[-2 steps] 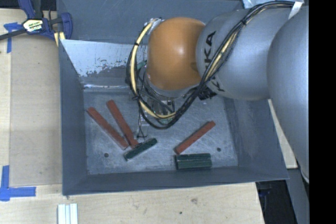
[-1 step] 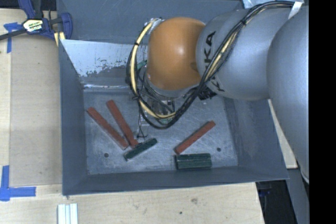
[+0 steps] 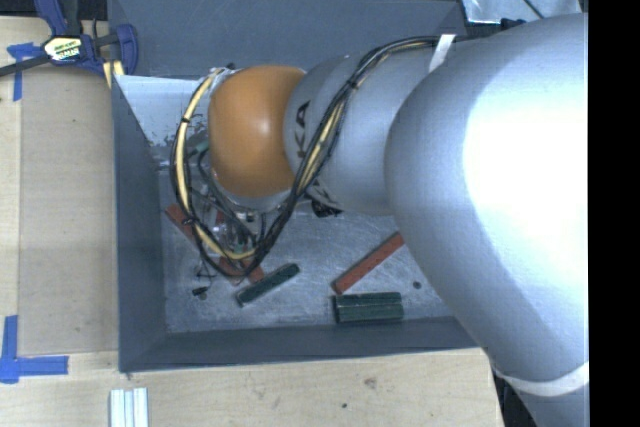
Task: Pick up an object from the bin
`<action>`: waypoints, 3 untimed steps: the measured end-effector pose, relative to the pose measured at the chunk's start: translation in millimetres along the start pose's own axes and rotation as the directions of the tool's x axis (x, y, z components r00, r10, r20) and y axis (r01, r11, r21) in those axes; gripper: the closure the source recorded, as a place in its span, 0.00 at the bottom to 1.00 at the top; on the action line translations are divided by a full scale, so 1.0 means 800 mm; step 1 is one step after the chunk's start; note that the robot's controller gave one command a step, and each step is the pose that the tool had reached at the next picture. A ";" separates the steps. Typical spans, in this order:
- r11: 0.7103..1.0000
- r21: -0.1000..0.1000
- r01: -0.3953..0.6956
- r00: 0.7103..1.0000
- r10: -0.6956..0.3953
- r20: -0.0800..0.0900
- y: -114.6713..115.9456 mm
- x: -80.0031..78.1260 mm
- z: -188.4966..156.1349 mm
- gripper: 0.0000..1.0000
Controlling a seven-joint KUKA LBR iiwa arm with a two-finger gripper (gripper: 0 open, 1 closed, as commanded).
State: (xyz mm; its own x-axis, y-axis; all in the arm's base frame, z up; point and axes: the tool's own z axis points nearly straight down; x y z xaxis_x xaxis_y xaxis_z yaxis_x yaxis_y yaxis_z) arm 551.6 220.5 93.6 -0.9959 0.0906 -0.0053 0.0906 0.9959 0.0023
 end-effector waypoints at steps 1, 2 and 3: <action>0.999 0.001 -0.049 0.999 0.049 -0.003 0.022 0.017 -0.025 0.00; 0.946 0.004 -0.325 0.946 0.325 -0.004 -0.009 0.014 -0.010 0.00; 0.980 0.002 -0.199 0.980 0.199 0.000 0.015 -0.014 0.030 0.00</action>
Offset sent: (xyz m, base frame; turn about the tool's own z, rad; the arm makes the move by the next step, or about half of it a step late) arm -0.0121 -0.0064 0.0073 0.3309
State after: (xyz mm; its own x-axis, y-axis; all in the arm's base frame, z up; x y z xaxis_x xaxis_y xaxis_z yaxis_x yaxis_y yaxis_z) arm 563.9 231.3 69.5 -0.9579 0.2870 -0.0046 0.2870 0.9579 0.0016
